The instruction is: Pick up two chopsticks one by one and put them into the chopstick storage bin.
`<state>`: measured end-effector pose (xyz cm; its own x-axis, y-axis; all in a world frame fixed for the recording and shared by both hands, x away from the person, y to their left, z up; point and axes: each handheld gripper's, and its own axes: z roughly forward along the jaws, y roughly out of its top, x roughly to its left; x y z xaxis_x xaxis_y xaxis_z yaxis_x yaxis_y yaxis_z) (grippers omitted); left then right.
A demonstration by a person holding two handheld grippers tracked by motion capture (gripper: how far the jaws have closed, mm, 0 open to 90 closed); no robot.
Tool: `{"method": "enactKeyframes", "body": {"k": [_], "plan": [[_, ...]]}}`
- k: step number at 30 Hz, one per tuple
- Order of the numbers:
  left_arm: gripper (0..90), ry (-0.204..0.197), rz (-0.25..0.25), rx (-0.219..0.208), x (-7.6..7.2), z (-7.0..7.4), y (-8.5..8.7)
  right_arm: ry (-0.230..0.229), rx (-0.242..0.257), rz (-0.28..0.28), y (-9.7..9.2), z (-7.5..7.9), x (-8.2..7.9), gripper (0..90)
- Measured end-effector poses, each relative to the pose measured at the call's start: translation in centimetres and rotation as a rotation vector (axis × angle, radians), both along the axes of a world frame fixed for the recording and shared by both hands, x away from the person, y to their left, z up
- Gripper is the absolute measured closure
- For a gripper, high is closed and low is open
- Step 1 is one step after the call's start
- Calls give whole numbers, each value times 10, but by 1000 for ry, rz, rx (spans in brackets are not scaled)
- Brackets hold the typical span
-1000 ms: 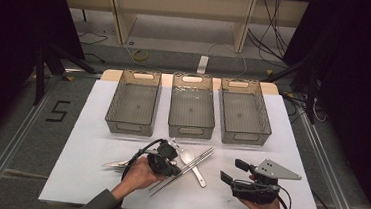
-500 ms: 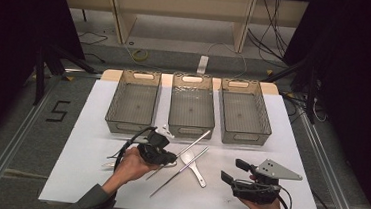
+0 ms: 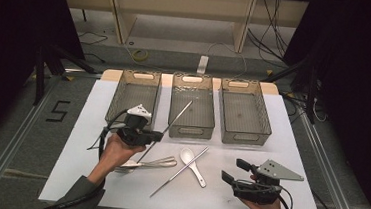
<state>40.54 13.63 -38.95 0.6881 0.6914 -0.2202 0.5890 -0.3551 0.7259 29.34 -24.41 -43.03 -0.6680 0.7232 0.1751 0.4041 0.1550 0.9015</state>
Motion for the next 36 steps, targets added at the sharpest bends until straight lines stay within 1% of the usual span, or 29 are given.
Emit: {"method": "enactKeyframes", "body": {"k": [1, 7, 8, 9, 12, 13, 14, 17, 18, 21, 23, 24, 28, 30, 34, 35, 36], "plan": [[855, -4, 13, -9, 1, 1, 3, 2, 0, -1, 0, 0, 0, 304], [855, -25, 70, -28, 11, 8, 20, 8, 5, -5, -1, -1, 1, 303], [855, -30, 75, -24, 14, 9, 23, 8, 5, -5, -1, -1, 1, 303], [855, -36, 90, -23, 16, 10, 27, 10, 6, -7, -1, -1, 1, 303], [855, -42, 137, -55, 24, 11, 38, 4, 8, -6, -1, -1, 1, 303], [855, -48, 150, -60, 25, 13, 41, 4, 8, -6, -1, -1, 1, 303], [855, -52, 161, -60, 27, 14, 44, -8, 12, -7, -1, 0, 0, 303], [854, -60, 191, -83, 32, 19, 52, -14, 20, -5, -1, 0, -1, 302], [855, -63, 194, -85, 34, 20, 54, -16, 19, -6, -1, 1, -1, 300], [854, -75, 217, -79, 38, 22, 58, -13, 15, -10, -1, 0, -1, 291], [855, -72, 235, -72, 41, 23, 61, -10, 13, -13, 0, 0, 0, 280], [855, -68, 243, -75, 43, 22, 62, -7, 14, -12, 0, 0, 0, 277], [855, -62, 273, -50, 56, 22, 66, -5, 11, -6, 1, -1, 0, 268], [855, -59, 287, -56, 62, 22, 68, -5, 12, -5, 1, -1, 0, 268], [855, -69, 307, -47, 71, 22, 69, -5, 14, -5, 1, -1, 0, 268], [855, -67, 317, -60, 74, 21, 69, -5, 14, -5, 1, -1, 0, 268], [854, -67, 319, -61, 76, 20, 70, -2, 11, -2, 2, -1, 0, 267]]}}
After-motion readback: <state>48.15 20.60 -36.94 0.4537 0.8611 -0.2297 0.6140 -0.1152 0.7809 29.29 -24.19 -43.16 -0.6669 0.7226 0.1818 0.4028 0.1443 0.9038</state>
